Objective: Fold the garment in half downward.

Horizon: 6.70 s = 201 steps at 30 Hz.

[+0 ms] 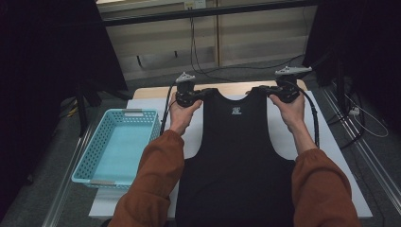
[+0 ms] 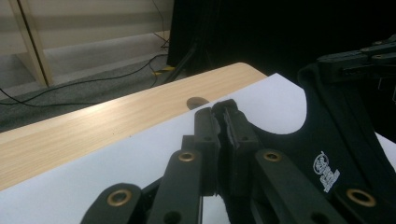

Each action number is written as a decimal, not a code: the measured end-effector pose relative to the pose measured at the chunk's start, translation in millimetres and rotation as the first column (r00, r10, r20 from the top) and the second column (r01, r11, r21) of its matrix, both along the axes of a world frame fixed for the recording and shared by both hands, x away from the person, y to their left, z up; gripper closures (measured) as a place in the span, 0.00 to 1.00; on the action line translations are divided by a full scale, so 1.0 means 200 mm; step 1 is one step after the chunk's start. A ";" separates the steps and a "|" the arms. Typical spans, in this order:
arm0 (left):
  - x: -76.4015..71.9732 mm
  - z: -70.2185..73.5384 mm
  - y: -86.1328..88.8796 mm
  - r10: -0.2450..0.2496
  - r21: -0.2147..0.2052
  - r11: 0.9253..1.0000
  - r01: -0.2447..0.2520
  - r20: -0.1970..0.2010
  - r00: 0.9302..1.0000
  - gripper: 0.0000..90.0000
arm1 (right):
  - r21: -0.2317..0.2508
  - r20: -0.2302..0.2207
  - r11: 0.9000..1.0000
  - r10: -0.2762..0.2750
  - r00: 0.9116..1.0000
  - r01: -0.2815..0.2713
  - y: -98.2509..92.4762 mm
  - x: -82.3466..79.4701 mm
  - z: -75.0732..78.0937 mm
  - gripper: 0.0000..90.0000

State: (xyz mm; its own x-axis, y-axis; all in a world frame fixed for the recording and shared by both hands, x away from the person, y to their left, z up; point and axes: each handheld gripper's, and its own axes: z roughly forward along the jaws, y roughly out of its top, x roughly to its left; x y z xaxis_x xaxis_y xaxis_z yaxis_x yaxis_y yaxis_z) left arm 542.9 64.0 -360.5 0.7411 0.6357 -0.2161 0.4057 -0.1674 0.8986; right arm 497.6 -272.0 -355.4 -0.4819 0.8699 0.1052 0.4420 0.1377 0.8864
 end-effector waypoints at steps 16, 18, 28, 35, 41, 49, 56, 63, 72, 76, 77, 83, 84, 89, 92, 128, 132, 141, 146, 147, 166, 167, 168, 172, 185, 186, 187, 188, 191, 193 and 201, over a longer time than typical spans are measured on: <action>0.00 0.13 0.00 -0.009 -0.032 0.999 0.010 0.044 0.999 0.95 | -0.017 0.054 1.000 -0.008 0.999 0.008 -0.01 -0.02 0.16 0.97; 0.00 0.14 0.00 -0.006 -0.037 0.999 0.008 0.048 0.999 0.95 | -0.019 0.061 1.000 -0.009 0.998 0.010 -0.01 -0.02 0.18 0.97; 0.03 0.27 0.01 0.003 -0.060 0.998 0.002 0.089 0.996 0.95 | -0.029 0.099 0.999 -0.016 0.995 0.019 -0.01 0.00 0.31 0.97; 0.05 0.36 0.00 0.012 -0.054 0.999 -0.006 0.119 0.993 0.95 | -0.028 0.126 0.999 -0.024 0.992 0.027 0.00 0.01 0.40 0.97; 0.06 0.42 0.01 0.022 -0.071 0.997 -0.014 0.122 0.992 0.95 | -0.031 0.153 0.999 -0.029 0.988 0.034 0.00 0.01 0.49 0.97; 0.05 0.47 0.02 0.040 -0.095 0.995 -0.029 0.120 0.992 0.95 | -0.031 0.176 0.999 -0.018 0.984 0.023 0.03 0.02 0.55 0.97; 0.06 0.54 0.00 0.039 -0.078 0.997 -0.027 0.155 0.987 0.95 | -0.045 0.195 0.998 -0.041 0.980 0.051 0.03 0.02 0.62 0.97; 0.09 0.63 -0.02 0.045 -0.086 0.996 -0.030 0.172 0.984 0.95 | -0.043 0.210 0.996 -0.066 0.976 0.076 0.04 0.05 0.69 0.97; 0.11 0.75 0.01 0.071 -0.104 0.993 -0.051 0.203 0.976 0.95 | -0.023 0.255 0.996 -0.074 0.964 0.082 0.06 0.06 0.87 0.97; 0.07 0.73 0.03 0.062 -0.120 0.992 -0.037 0.206 0.977 0.95 | -0.037 0.269 0.997 -0.055 0.962 0.067 0.08 0.04 0.88 0.97; 0.06 0.71 0.03 0.068 -0.122 0.992 -0.044 0.198 0.978 0.95 | -0.031 0.271 0.998 -0.050 0.961 0.061 0.08 0.03 0.87 0.97; -0.02 0.65 0.06 0.063 -0.095 0.994 -0.046 0.179 0.982 0.95 | -0.020 0.247 0.998 -0.045 0.968 0.052 0.07 -0.02 0.75 0.97; -0.04 0.65 0.06 0.059 -0.098 0.994 -0.042 0.183 0.981 0.95 | -0.012 0.250 0.999 -0.045 0.967 0.049 0.07 -0.04 0.73 0.97; -0.14 0.64 0.07 0.027 -0.088 0.996 -0.009 0.202 0.979 0.95 | -0.005 0.262 0.999 -0.031 0.965 0.034 0.06 -0.14 0.70 0.97; -0.20 0.63 0.06 0.010 -0.083 0.997 0.007 0.203 0.979 0.95 | -0.003 0.268 0.999 -0.032 0.963 0.034 0.05 -0.19 0.69 0.97; -0.57 0.14 0.14 -0.145 -0.025 0.989 0.149 0.113 0.983 0.95 | -0.049 0.185 0.991 0.129 0.974 -0.122 0.00 -0.67 0.23 0.97; -0.64 0.13 0.16 -0.171 -0.028 0.984 0.176 0.119 0.978 0.95 | -0.029 0.178 0.989 0.148 0.973 -0.145 0.02 -0.72 0.19 0.97; -0.71 0.03 0.19 -0.199 0.009 0.980 0.199 0.099 0.975 0.95 | -0.055 0.158 0.982 0.186 0.970 -0.179 0.05 -0.81 0.14 0.97; -0.74 -0.03 0.18 -0.220 0.024 0.976 0.218 0.065 0.973 0.95 | -0.051 0.129 0.979 0.200 0.971 -0.195 0.04 -0.87 0.07 0.97; -0.75 -0.04 0.18 -0.220 0.033 0.975 0.219 0.073 0.973 0.95 | -0.052 0.121 0.978 0.207 0.971 -0.202 0.04 -0.88 0.06 0.97; -0.94 -0.19 0.18 -0.316 0.095 0.945 0.313 0.026 0.948 0.95 | -0.065 0.002 0.967 0.248 0.969 -0.247 0.02 -1.10 -0.15 0.97; -0.96 -0.20 0.17 -0.322 0.103 0.943 0.318 0.024 0.947 0.95 | -0.064 -0.008 0.966 0.252 0.968 -0.252 0.02 -1.11 -0.16 0.97; -0.97 -0.21 0.17 -0.329 0.111 0.939 0.325 0.020 0.944 0.95 | -0.080 -0.018 0.963 0.256 0.966 -0.257 0.02 -1.12 -0.17 0.97; -1.02 -0.24 0.18 -0.353 0.120 0.929 0.350 0.008 0.935 0.95 | -0.078 -0.041 0.961 0.263 0.964 -0.266 0.01 -1.16 -0.20 0.97; -1.13 -0.33 0.21 -0.401 0.151 0.904 0.400 -0.022 0.916 0.95 | -0.071 -0.111 0.946 0.308 0.945 -0.316 -0.01 -1.27 -0.29 0.97; -1.14 -0.32 0.21 -0.409 0.153 0.900 0.407 -0.024 0.912 0.95 | -0.073 -0.116 0.944 0.311 0.943 -0.321 -0.01 -1.28 -0.29 0.97; -1.14 -0.33 0.21 -0.411 0.156 0.899 0.409 -0.021 0.912 0.95 | -0.072 -0.119 0.943 0.315 0.942 -0.324 -0.02 -1.29 -0.30 0.97; -1.16 -0.33 0.21 -0.413 0.145 0.899 0.413 -0.032 0.910 0.95 | -0.075 -0.123 0.942 0.317 0.940 -0.327 -0.02 -1.29 -0.30 0.97; -1.19 -0.34 0.21 -0.427 0.170 0.889 0.426 -0.034 0.904 0.95 | -0.078 -0.131 0.935 0.335 0.933 -0.347 -0.01 -1.31 -0.30 0.97; -1.21 -0.34 0.21 -0.428 0.162 0.888 0.431 -0.053 0.902 0.95 | -0.081 -0.133 0.930 0.348 0.928 -0.360 -0.01 -1.33 -0.30 0.97; -1.27 -0.36 0.20 -0.450 0.176 0.871 0.458 -0.087 0.889 0.95 | -0.087 -0.158 0.903 0.404 0.901 -0.420 0.02 -1.38 -0.31 0.97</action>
State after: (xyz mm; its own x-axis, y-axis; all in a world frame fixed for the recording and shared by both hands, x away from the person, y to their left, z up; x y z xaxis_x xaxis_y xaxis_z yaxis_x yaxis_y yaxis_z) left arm 289.0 104.2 -432.0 0.9507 0.2627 -0.1650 0.2811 -0.5047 0.8162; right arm 222.5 -268.0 -417.3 -0.7883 0.6064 0.1041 0.4361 0.4314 0.7897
